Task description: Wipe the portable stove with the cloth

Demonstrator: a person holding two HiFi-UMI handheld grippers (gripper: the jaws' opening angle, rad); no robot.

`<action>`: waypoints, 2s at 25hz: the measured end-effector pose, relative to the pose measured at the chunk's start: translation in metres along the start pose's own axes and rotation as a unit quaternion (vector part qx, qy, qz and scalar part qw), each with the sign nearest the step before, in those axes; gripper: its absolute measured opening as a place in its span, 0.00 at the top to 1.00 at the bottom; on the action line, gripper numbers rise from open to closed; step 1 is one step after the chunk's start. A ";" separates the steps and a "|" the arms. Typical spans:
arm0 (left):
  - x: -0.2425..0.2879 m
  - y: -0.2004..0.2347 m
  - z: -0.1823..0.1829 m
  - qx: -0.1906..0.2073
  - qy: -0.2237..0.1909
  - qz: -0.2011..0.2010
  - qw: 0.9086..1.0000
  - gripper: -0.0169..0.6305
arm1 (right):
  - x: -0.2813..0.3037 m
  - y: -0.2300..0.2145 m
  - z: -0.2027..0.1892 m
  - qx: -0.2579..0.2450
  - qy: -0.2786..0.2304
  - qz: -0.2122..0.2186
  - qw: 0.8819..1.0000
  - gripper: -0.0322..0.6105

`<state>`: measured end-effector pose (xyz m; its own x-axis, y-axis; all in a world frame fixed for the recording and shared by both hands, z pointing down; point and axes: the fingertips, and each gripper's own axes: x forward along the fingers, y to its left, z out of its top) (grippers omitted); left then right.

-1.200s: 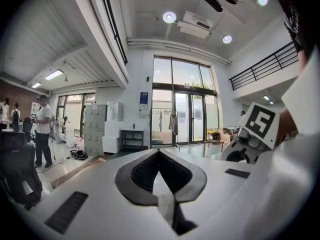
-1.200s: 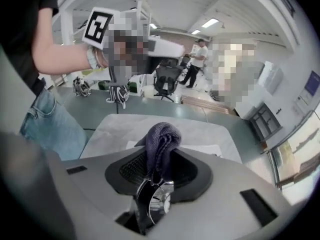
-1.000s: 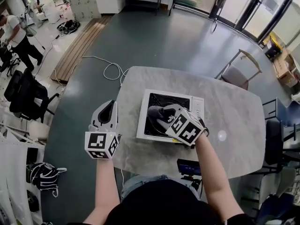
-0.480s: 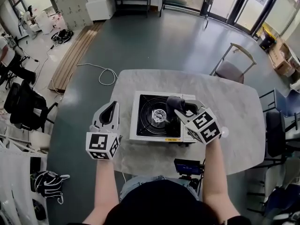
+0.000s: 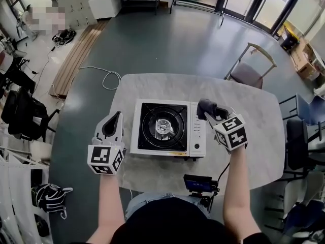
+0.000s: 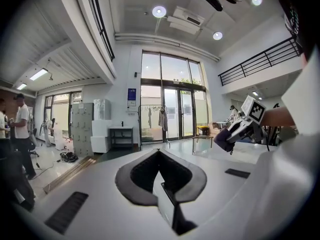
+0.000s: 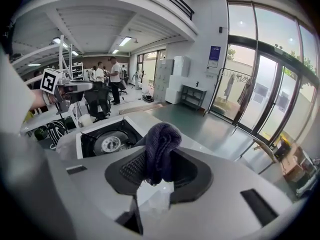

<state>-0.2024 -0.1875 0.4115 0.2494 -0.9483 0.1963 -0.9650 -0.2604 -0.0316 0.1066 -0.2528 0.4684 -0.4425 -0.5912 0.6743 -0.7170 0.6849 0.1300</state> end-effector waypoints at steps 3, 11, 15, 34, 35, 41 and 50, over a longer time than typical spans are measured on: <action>0.004 -0.001 -0.004 -0.011 0.009 0.007 1.000 0.96 | 0.010 -0.021 -0.012 0.005 0.022 -0.006 1.000 0.75; 0.012 0.013 -0.016 -0.030 0.029 0.026 0.999 0.96 | 0.057 -0.046 -0.035 -0.022 0.086 0.001 0.996 0.75; 0.015 0.023 -0.016 -0.033 0.034 0.034 0.998 0.96 | 0.089 -0.043 -0.043 -0.040 0.127 0.011 0.991 0.75; 0.017 0.008 -0.016 -0.027 0.029 0.004 0.999 0.96 | 0.089 0.019 -0.061 -0.132 0.170 0.033 0.976 0.76; 0.015 0.008 -0.017 -0.028 0.028 0.003 0.999 0.96 | 0.087 0.024 -0.062 -0.135 0.171 0.037 0.975 0.76; 0.011 0.009 -0.016 -0.030 0.021 0.000 0.999 0.96 | 0.077 0.057 -0.068 -0.152 0.177 0.057 0.971 0.76; 0.008 0.006 -0.014 -0.034 0.011 -0.007 0.999 0.96 | 0.045 0.100 -0.087 -0.098 0.165 0.102 0.976 0.76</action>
<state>-0.2072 -0.1942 0.4263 0.2622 -0.9403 0.2169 -0.9648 -0.2603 0.0374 0.0618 -0.1737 0.5752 -0.3445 -0.2876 0.8937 -0.5013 0.8612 0.0839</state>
